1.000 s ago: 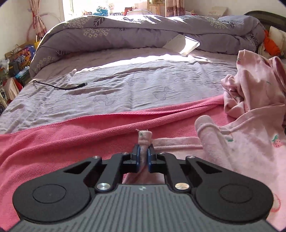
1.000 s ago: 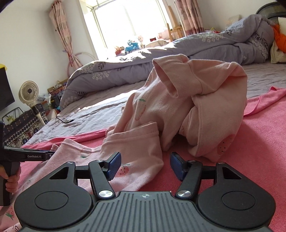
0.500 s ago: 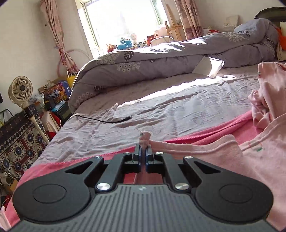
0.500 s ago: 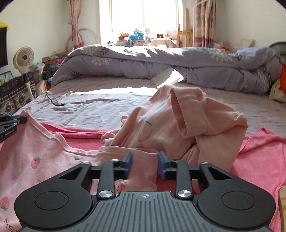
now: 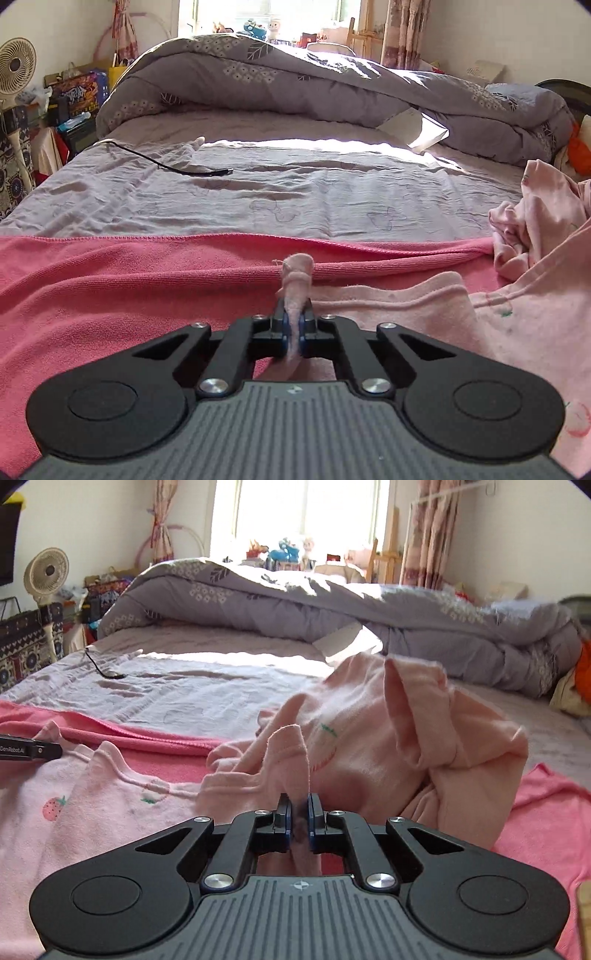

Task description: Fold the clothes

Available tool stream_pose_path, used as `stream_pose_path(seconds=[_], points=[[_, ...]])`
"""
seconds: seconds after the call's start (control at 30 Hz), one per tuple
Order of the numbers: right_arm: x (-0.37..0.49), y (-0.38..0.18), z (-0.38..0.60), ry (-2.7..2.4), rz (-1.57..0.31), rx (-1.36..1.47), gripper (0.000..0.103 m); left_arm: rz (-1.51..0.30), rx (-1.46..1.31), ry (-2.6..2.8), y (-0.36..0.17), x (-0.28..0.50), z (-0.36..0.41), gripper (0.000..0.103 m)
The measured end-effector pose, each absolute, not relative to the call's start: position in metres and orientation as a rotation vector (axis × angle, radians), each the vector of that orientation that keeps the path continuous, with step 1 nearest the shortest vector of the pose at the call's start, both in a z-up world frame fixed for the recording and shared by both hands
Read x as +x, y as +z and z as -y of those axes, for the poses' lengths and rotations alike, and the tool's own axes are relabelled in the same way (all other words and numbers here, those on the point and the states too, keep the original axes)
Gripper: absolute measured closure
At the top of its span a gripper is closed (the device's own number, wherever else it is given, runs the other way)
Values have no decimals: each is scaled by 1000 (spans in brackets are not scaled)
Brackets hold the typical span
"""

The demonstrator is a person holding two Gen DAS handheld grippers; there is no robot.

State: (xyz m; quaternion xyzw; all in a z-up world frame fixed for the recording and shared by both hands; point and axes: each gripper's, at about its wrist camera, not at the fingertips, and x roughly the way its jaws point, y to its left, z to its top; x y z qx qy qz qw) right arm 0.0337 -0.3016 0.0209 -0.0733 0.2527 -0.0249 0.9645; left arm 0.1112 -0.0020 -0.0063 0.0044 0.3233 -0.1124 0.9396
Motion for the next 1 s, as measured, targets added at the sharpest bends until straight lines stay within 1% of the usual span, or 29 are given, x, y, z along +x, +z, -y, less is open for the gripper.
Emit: stream_pose_path(seconds=[0.13,0.3,0.4,0.47,0.53,0.6,0.63,0.73,0.83,0.9,0.93,0.97,1.0], points=[[28,40,288,-84,-390,-320,93,-553,-28,-205,19,106,-12,101],[48,46,284,-104,-346,-369,94,-403,-15,-127,54,114,-27,101],[77,43,281,-141,-332,-410,94,-491,72,-85,27,139,-22,101],[100,36,284,-153,-362,-400,95,-550,131,-57,8,156,-19,101],[123,19,285,-144,-420,-381,95,-608,190,-28,-11,173,-16,99],[135,-3,279,-140,-442,-424,95,-662,248,0,-28,189,-13,98],[140,-14,276,-138,-449,-452,95,-635,255,4,-25,190,-11,98],[153,-48,268,-147,-466,-522,94,-636,337,36,-30,194,1,98],[165,-58,264,-154,-471,-595,93,-636,419,69,-34,197,12,98],[168,-68,253,-181,-463,-703,92,-639,496,90,-36,198,21,98],[166,-72,246,-200,-456,-761,92,-649,553,86,-35,198,26,96],[164,-71,243,-217,-458,-786,90,-667,586,75,-30,198,28,92],[161,-67,241,-234,-463,-797,80,-687,589,70,-22,198,26,77]])
